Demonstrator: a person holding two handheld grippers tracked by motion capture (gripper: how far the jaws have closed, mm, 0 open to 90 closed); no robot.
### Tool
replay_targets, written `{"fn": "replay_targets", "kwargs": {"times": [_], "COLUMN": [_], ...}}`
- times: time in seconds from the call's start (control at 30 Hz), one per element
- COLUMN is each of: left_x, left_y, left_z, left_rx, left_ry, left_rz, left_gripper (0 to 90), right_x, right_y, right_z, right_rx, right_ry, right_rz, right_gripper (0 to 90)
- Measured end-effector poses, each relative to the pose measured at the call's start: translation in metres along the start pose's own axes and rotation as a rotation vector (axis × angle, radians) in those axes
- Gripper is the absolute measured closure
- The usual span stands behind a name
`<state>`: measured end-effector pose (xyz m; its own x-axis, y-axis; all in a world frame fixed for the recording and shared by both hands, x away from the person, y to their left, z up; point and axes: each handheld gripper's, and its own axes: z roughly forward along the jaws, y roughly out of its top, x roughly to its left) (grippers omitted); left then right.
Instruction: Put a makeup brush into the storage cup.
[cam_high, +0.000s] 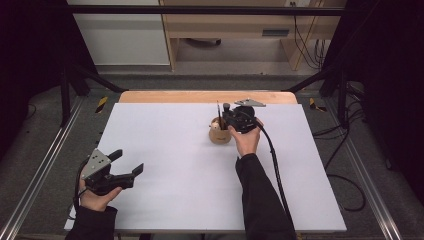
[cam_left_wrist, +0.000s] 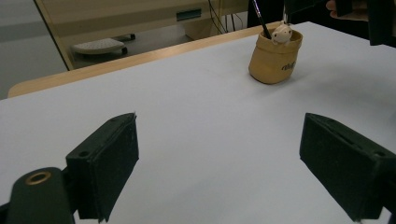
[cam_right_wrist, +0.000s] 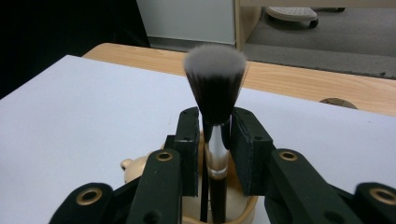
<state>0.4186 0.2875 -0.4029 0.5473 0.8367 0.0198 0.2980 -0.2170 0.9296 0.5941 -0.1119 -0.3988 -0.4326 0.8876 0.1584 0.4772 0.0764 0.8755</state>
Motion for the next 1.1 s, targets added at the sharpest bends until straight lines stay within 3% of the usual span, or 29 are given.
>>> {"fn": "replay_targets", "kwargs": {"times": [0.17,0.3,0.5,0.63,0.87,1.1], "left_x": [0.0,-0.001,-0.003,-0.003,-0.003,-0.002], "left_y": [0.0,0.0,0.0,0.0,0.0,0.0], "left_z": [0.0,0.001,0.002,0.002,0.001,0.001], "left_rx": [0.001,0.008,0.012,0.011,0.011,0.01], "left_ry": [0.0,-0.001,-0.005,-0.008,-0.008,-0.005], "left_rz": [0.001,0.01,0.014,0.011,0.007,0.006], "left_gripper": [11.2,11.2,11.1,10.9,10.6,10.6], "right_x": [0.002,0.001,-0.001,-0.001,-0.002,-0.006], "right_y": [0.002,-0.002,-0.007,-0.01,-0.015,-0.025], "right_z": [-0.011,-0.027,-0.047,-0.057,-0.087,-0.11], "right_rx": [0.019,0.005,-0.015,-0.007,-0.051,-0.086], "right_ry": [0.02,0.067,0.104,0.102,0.109,0.1], "right_rz": [-0.008,0.012,-0.019,-0.035,-0.087,-0.106], "right_gripper": [60.5,47.5,32.4,28.3,22.6,21.0]}}
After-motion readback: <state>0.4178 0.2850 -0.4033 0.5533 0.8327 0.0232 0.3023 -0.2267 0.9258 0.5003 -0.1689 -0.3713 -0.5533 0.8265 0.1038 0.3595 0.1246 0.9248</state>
